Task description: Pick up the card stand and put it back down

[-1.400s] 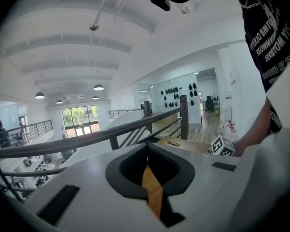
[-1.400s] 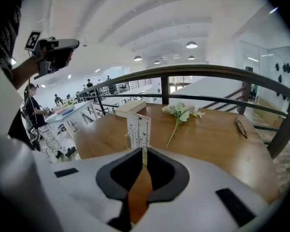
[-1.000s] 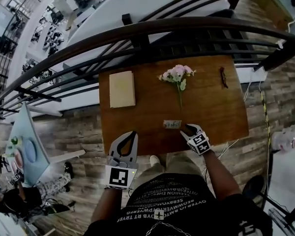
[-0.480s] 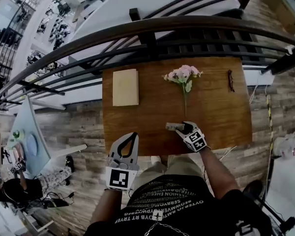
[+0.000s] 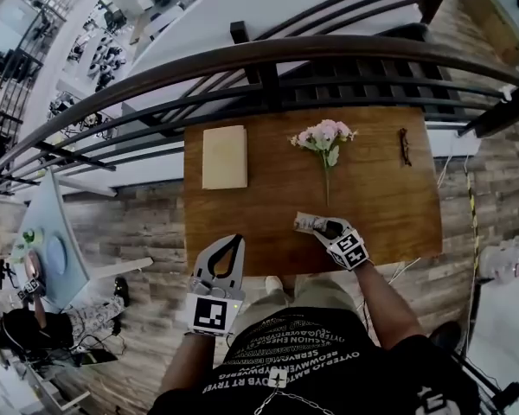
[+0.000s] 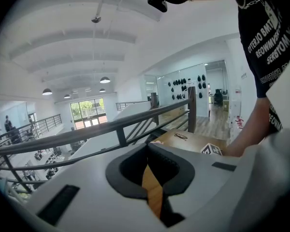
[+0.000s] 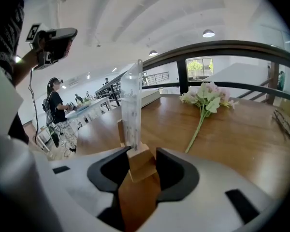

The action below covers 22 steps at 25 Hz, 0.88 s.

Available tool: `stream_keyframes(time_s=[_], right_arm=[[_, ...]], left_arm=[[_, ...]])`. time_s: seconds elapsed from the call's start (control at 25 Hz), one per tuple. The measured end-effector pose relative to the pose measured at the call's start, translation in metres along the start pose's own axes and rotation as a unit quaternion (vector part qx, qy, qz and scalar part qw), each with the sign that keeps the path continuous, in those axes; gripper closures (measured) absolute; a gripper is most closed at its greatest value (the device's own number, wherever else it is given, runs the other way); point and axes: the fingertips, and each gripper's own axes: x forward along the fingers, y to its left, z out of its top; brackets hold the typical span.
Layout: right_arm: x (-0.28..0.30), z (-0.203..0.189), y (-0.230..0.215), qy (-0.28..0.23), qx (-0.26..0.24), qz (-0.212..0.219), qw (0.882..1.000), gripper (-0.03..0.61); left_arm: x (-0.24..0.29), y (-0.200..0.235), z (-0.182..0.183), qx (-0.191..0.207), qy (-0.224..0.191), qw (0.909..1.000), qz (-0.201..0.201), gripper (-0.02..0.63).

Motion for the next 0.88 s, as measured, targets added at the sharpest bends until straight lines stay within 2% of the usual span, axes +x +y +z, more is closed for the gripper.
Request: stream_keyframes(time_s=[0.16,0.64,0.88], right_arm=[[-0.014,0.015,0.003,-0.011,0.026,-0.005,1.000,0.405],[-0.070,0.076,0.012,-0.048,-0.004,-0.070,0.996,0.405],[-0.093,0.097,0.027,-0.056,0.002,-0.077,0.995,0.405]], left_arm=[[-0.006,-0.002,0.008,-0.005,-0.016,0.9999,-0.004,0.588],[-0.030,-0.005,0.018,0.004,-0.046,0.9985,-0.028,0.588],[-0.043,-0.008,0.017,0.006,-0.059,0.9974,-0.040,0.588]])
